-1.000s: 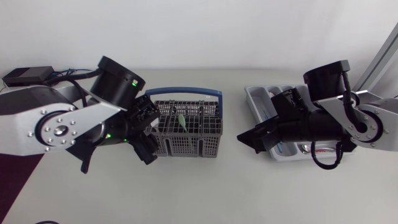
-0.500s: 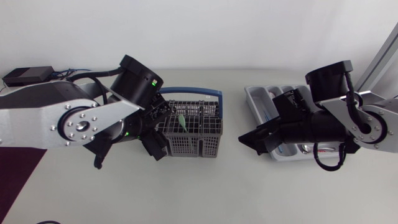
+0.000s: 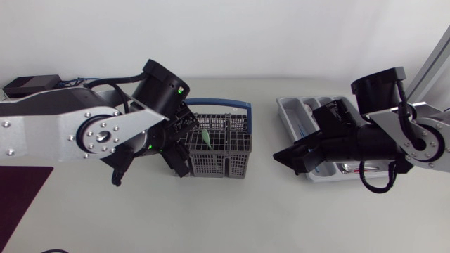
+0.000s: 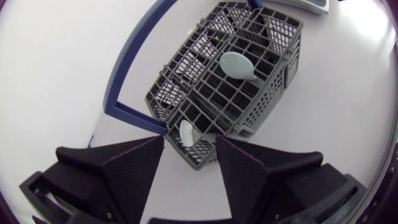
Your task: Unload the cutlery basket into the drawer organizer.
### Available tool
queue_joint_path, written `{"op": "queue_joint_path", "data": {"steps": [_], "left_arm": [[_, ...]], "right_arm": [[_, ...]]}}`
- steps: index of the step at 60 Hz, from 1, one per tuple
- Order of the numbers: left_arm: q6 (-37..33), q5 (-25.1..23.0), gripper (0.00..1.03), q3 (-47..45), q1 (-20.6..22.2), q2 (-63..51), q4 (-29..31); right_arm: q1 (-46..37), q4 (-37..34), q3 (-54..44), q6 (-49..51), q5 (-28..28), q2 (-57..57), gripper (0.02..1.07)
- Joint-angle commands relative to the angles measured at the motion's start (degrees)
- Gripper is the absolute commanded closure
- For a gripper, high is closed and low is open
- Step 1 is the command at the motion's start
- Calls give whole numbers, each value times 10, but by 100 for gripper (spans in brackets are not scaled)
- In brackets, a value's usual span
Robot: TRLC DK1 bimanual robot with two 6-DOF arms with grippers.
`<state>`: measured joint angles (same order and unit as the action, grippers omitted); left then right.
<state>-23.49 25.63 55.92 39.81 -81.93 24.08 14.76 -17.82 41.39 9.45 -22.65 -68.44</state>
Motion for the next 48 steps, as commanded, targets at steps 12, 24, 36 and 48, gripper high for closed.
{"op": "queue_joint_path", "data": {"steps": [12,24,36,48], "left_arm": [[7,4,47,24,-18,-28,-8],[8,0,48,31,-24,-40,-8],[8,-2,68,39,-30,-53,-8],[10,-2,80,43,-31,-60,-8]], "right_arm": [[-4,-3,-10,10,-2,7,6],[-7,-3,-12,14,-2,6,6],[-8,-1,-16,17,-3,6,6],[-14,0,-18,21,-5,7,6]]}}
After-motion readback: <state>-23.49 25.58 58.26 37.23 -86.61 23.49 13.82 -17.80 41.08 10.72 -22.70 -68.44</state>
